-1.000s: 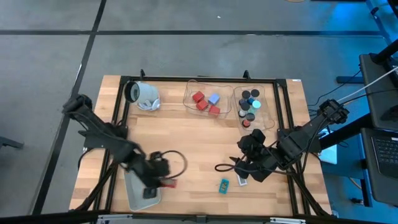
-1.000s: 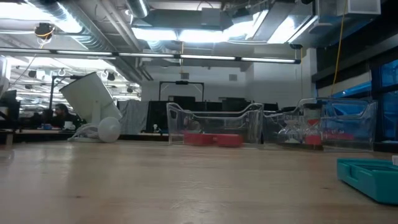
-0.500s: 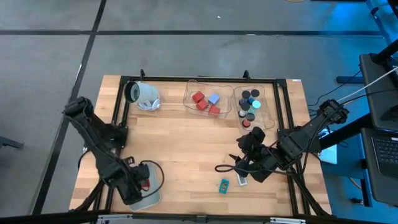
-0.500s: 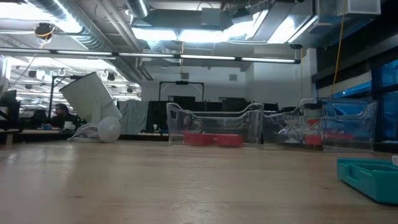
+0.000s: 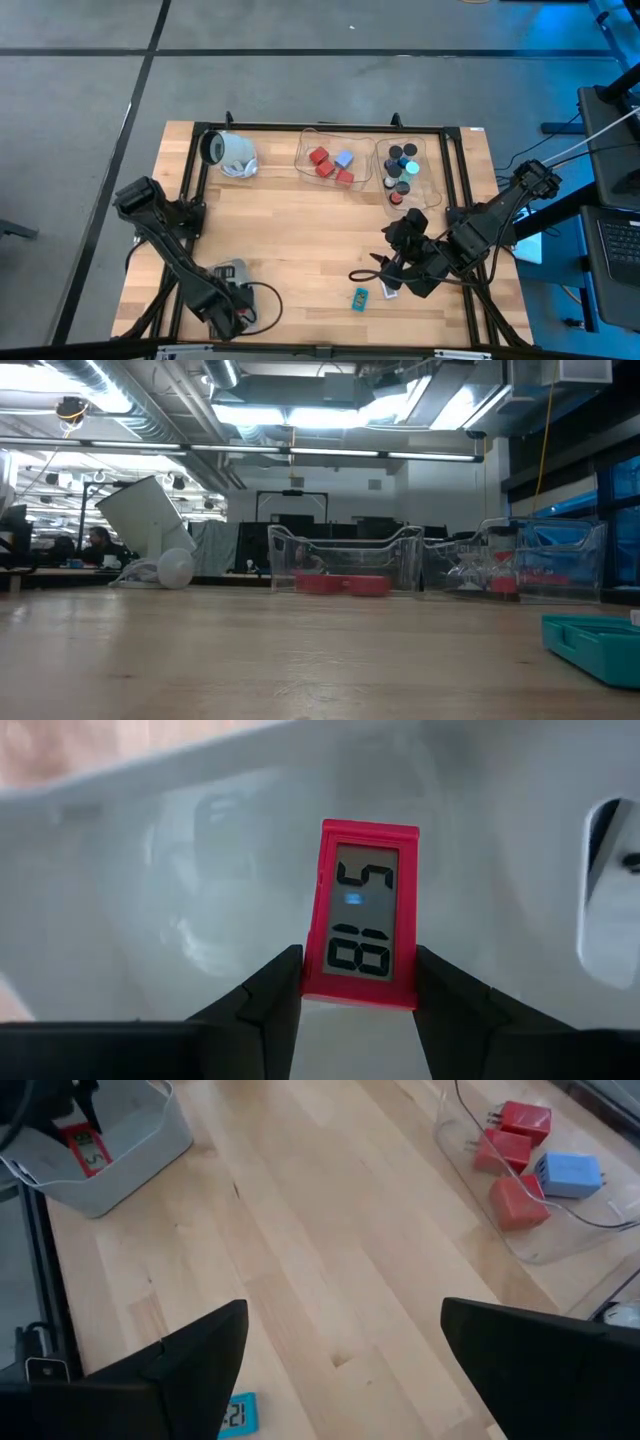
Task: Pick & Place Office items
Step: Put the red digital clock into the gray bin, then put the white digital clock into the gray bin
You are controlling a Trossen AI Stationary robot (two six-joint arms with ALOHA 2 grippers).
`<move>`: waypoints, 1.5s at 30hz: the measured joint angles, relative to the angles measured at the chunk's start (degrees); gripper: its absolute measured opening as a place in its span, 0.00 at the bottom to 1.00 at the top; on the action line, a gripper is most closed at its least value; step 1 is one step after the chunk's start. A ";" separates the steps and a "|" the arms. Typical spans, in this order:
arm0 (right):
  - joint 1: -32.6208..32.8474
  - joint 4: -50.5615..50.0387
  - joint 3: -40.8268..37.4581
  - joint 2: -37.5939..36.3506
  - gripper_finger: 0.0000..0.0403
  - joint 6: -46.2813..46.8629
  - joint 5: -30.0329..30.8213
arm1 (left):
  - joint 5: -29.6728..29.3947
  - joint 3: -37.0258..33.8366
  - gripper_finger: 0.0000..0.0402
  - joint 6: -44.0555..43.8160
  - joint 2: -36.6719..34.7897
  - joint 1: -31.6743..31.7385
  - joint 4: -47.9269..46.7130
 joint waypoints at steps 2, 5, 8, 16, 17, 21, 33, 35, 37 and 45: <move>0.00 0.02 0.00 0.00 0.83 0.71 0.00 | -0.59 0.00 0.38 2.42 0.90 0.27 0.43; 0.00 0.02 0.00 0.00 0.83 1.01 -0.02 | -0.69 0.00 0.39 4.71 1.51 0.55 0.04; 0.00 0.02 0.00 0.00 0.83 1.01 -0.02 | 0.57 0.00 0.42 5.07 1.60 0.65 0.16; -0.02 0.01 0.00 0.00 0.83 0.77 -0.01 | 2.42 0.00 0.52 -2.92 1.60 2.17 -0.51; -0.02 0.02 0.00 0.00 0.83 0.73 -0.02 | 3.15 0.00 0.54 -3.95 1.60 2.52 -0.53; -0.02 0.00 0.00 0.00 0.83 0.58 -0.02 | 6.83 0.00 0.58 -4.53 1.60 3.99 -0.57; 0.09 -3.12 0.00 0.00 0.83 6.98 -14.44 | 19.57 0.02 0.56 -0.72 -4.97 8.79 -4.51; 0.37 -4.23 0.00 0.00 0.83 6.47 -15.17 | 18.92 0.02 0.55 -1.80 -7.24 9.43 -6.06; 0.83 -5.23 0.00 0.00 0.83 4.43 -15.28 | 16.06 0.02 0.54 -2.64 -9.81 9.92 -6.41; 3.45 -5.52 -0.29 0.00 0.83 18.42 -17.60 | -14.33 0.05 0.54 -2.64 -17.46 10.35 0.01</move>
